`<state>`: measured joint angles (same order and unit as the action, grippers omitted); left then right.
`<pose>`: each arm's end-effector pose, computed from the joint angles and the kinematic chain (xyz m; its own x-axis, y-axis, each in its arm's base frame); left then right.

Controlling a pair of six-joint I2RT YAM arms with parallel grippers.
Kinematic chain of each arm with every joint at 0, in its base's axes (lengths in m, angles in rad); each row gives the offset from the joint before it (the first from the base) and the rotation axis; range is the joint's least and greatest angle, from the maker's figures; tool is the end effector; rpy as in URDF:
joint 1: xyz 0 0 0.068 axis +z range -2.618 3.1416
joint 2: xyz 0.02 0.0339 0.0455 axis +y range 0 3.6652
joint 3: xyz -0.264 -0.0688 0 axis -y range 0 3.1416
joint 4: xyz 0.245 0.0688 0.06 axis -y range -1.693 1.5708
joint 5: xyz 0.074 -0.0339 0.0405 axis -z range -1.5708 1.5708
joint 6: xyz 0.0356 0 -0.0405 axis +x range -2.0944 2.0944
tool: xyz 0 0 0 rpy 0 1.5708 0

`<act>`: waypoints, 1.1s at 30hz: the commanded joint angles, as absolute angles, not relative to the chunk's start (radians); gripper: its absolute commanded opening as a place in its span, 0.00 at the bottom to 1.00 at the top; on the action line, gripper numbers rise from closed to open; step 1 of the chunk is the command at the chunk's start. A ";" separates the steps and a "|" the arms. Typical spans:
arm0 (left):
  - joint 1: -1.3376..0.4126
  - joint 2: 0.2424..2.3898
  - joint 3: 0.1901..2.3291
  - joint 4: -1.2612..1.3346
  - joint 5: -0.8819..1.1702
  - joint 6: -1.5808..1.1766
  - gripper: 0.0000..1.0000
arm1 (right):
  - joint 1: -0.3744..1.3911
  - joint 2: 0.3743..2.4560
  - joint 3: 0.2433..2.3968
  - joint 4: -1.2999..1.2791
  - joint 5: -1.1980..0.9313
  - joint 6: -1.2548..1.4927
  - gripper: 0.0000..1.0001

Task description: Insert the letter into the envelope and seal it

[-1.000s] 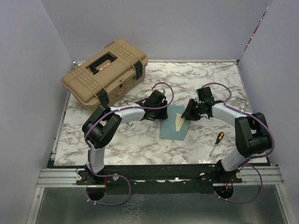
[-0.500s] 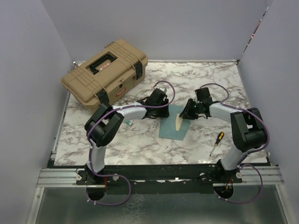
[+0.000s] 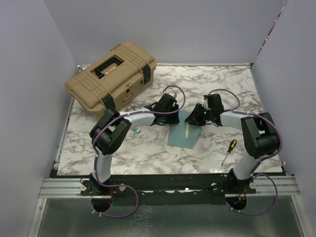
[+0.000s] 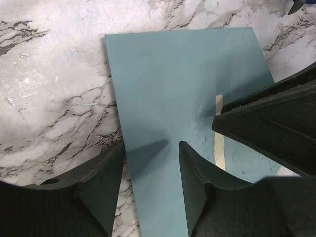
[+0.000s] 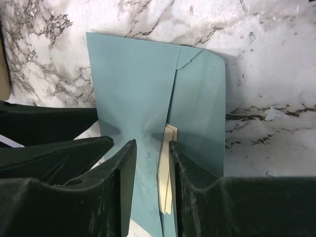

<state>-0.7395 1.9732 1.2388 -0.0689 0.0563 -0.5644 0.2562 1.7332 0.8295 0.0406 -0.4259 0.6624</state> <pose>0.3101 -0.2855 0.1579 -0.8246 0.0293 -0.5650 0.3085 0.8604 -0.4056 0.3161 0.0980 0.1378 -0.8813 0.3481 -0.3195 0.0652 0.7594 0.6473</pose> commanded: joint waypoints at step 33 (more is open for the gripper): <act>-0.750 1.985 1.120 -0.175 0.153 -0.594 0.45 | 0.302 1.738 0.742 0.100 -0.495 0.778 0.36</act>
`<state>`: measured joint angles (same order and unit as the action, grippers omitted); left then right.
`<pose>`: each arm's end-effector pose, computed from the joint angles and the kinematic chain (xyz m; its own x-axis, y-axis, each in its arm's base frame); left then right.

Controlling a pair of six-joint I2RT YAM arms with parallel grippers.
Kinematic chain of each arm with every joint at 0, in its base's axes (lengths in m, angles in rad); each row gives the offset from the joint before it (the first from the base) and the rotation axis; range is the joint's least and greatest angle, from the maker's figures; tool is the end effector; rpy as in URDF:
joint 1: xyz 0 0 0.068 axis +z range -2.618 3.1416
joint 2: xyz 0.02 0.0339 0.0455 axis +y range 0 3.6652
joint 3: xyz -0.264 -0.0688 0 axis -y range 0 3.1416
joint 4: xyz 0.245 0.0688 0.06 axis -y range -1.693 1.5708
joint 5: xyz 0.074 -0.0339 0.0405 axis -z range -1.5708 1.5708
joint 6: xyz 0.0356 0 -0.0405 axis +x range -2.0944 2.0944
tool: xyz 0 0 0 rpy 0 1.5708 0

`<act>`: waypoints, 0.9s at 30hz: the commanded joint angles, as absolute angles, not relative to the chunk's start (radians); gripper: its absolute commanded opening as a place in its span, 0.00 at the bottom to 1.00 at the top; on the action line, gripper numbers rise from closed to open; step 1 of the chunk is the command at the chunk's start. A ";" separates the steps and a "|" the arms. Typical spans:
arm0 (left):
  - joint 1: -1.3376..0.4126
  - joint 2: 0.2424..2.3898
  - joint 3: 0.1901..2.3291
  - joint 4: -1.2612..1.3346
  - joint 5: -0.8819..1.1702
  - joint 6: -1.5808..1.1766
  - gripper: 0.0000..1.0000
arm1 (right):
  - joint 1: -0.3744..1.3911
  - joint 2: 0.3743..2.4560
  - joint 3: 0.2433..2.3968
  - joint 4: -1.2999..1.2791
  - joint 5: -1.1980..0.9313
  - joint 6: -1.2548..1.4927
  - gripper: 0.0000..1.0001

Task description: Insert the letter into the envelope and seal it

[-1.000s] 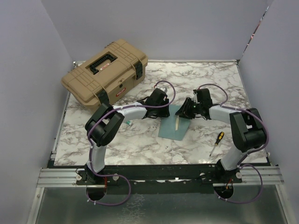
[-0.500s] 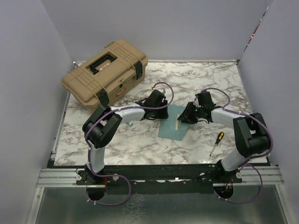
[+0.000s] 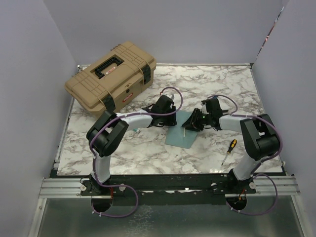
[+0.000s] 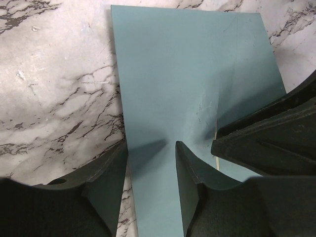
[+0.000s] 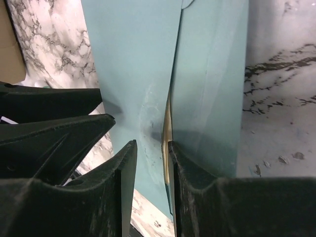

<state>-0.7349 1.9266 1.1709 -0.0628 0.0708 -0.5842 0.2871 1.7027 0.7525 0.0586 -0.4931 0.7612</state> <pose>0.2997 -0.2743 0.1567 -0.8405 0.0181 -0.5415 0.2891 0.8603 -0.4200 0.2946 0.1046 0.1288 -0.9091 0.3651 -0.2007 0.1277 0.7027 0.7000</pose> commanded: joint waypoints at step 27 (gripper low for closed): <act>-0.602 1.553 0.859 -0.349 -0.515 -0.936 0.91 | 0.303 1.353 0.676 -0.037 -0.403 0.683 0.42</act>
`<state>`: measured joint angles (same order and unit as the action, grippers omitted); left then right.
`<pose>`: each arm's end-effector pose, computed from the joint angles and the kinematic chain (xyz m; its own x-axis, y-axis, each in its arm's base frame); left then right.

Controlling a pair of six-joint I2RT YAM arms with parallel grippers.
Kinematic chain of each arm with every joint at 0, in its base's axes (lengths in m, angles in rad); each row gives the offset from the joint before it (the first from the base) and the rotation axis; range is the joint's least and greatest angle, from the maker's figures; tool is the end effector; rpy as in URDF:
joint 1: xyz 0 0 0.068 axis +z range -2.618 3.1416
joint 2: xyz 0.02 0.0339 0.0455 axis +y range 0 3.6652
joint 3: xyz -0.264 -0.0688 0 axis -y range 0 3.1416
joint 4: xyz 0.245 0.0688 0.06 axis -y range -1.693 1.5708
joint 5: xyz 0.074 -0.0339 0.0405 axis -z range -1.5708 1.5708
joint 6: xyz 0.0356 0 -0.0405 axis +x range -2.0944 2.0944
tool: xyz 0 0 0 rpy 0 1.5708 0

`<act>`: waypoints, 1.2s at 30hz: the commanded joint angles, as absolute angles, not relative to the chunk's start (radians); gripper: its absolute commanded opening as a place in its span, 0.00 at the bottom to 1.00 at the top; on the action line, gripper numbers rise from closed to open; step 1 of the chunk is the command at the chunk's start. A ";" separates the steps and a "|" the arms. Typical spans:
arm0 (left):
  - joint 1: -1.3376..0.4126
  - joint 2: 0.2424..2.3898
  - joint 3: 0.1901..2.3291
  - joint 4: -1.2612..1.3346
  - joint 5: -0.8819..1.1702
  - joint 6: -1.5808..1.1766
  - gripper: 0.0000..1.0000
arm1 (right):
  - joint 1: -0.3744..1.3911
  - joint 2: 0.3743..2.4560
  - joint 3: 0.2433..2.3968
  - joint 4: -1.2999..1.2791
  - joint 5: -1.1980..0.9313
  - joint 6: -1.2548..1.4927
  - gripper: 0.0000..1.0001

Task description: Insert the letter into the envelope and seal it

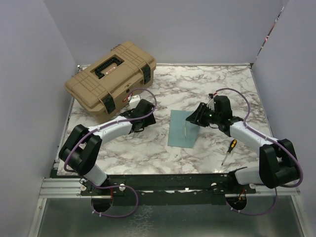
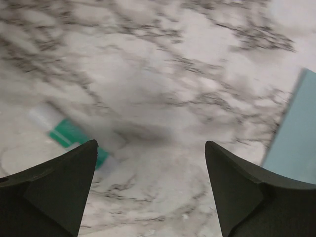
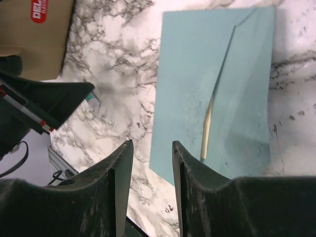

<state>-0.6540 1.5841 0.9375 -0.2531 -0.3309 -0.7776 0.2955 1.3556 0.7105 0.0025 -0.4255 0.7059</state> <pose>0.2627 -0.1868 0.1934 -0.7341 -0.2733 -0.6216 -0.1403 0.9567 -0.2550 0.2642 0.0958 0.2083 -0.8135 0.3700 -0.4488 -0.0705 0.7031 0.7076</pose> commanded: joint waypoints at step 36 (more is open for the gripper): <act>-0.437 1.350 0.838 -0.566 -0.715 -0.961 0.86 | 0.304 1.333 0.644 0.002 -0.432 0.697 0.41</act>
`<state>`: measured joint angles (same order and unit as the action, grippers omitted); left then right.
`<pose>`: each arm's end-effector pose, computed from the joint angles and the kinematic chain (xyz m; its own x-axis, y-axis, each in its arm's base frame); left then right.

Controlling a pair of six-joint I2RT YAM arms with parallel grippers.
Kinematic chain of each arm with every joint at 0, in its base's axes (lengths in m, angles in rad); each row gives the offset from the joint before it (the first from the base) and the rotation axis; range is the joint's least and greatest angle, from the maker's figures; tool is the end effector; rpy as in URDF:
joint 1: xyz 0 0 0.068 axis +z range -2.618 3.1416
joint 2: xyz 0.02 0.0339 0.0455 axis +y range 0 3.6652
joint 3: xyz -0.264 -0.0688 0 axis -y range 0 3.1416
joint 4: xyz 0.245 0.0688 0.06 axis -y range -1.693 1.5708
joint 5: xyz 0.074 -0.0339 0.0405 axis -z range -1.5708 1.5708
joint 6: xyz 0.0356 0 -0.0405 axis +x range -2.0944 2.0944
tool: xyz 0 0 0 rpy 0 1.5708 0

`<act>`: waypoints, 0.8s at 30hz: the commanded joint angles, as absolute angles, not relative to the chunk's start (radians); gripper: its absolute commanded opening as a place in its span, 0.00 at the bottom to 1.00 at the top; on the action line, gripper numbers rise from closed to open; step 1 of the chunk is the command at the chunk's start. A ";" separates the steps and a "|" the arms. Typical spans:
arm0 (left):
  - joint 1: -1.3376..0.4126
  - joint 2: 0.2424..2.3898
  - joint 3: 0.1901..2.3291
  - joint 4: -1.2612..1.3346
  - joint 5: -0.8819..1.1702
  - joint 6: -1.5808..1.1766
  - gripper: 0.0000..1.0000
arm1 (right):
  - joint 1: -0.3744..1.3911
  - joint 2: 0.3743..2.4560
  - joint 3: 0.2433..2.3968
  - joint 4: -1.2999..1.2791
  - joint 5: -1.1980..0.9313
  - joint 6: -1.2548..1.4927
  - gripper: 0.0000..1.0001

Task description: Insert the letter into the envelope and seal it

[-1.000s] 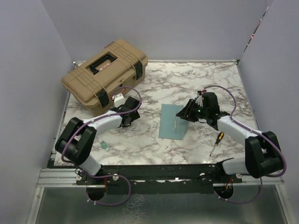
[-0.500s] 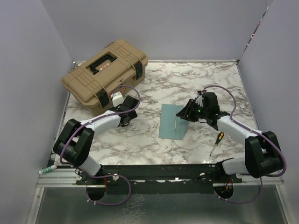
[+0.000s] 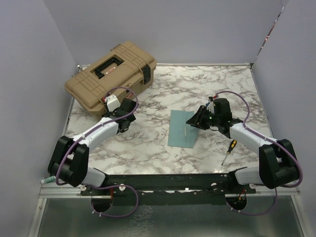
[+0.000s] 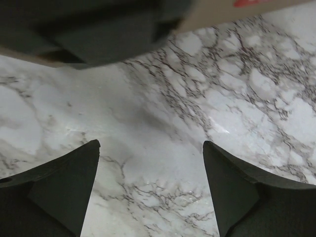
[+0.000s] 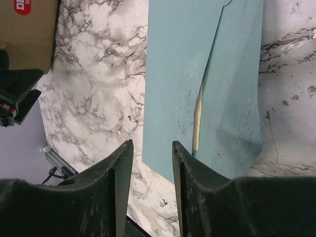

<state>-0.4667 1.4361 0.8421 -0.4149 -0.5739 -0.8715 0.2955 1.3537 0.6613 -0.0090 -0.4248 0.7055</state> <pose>0.2556 -0.1072 0.1998 -0.5779 -0.4285 -0.6945 -0.5014 0.8579 -0.1120 0.2553 0.0931 0.1924 -0.8373 0.3627 -0.4091 -0.0310 0.7156 0.6978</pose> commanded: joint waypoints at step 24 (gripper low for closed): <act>0.252 1.198 0.741 -0.780 -0.986 -1.247 0.70 | 0.304 1.386 0.691 -0.037 -0.461 0.647 0.41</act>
<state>0.1951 1.2327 0.7689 -0.7395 -0.8913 -1.1893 0.2955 1.3552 0.6659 -0.0299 -0.4351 0.6773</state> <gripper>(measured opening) 0.712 0.409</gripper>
